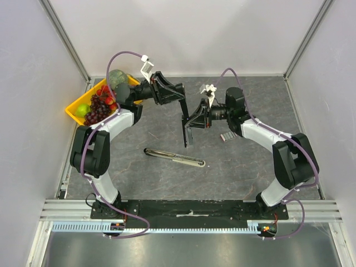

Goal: Load the staples into the stapler
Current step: Open the stapler at the center of the board, then place the stapler at the center of the board.

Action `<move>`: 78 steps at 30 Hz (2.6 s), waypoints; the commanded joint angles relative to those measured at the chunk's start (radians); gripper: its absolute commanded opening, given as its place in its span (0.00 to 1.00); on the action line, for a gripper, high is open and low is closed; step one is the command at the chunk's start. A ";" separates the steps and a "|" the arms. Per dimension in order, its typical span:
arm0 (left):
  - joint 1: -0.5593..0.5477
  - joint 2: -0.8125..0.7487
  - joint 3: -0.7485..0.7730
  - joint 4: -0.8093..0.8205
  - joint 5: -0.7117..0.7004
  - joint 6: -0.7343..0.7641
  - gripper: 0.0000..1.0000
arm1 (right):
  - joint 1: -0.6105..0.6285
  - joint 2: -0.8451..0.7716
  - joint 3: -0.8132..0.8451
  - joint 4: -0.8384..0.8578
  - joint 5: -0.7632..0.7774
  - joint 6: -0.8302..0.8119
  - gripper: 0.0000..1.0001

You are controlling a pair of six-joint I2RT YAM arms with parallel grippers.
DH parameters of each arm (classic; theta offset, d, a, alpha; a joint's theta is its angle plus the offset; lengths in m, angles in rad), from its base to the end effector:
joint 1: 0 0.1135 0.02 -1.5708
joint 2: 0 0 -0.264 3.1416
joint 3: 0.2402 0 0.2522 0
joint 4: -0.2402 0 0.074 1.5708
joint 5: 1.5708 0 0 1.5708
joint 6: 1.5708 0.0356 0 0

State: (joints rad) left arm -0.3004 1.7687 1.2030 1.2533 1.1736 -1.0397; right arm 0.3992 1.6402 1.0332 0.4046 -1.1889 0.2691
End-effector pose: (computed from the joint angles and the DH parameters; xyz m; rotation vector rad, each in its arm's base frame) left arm 0.3520 -0.1434 0.3474 0.8388 1.2716 -1.6196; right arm 0.3181 0.1701 0.2689 -1.0219 1.5980 1.5052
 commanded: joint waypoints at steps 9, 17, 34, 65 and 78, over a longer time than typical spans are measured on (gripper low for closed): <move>0.055 -0.031 -0.023 0.135 -0.008 -0.071 0.50 | -0.051 -0.066 0.068 -0.196 0.093 -0.173 0.00; 0.116 -0.058 -0.082 0.120 0.009 -0.040 0.95 | -0.037 -0.030 0.175 -0.524 0.247 -0.405 0.00; 0.599 -0.472 -0.322 -0.597 0.051 0.494 0.99 | 0.174 0.341 0.671 -1.090 0.848 -0.668 0.00; 0.676 -0.718 -0.316 -1.459 0.058 1.009 1.00 | 0.320 0.638 0.880 -1.336 1.078 -0.748 0.11; 0.676 -0.716 -0.326 -1.445 0.070 1.003 1.00 | 0.316 0.502 0.898 -1.342 1.085 -0.755 0.67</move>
State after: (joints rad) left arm 0.3710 1.0683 0.8810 -0.2077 1.2144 -0.0662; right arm 0.7162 2.2539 1.8915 -0.9440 -0.0998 -0.4755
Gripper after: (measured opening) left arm 0.993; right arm 0.630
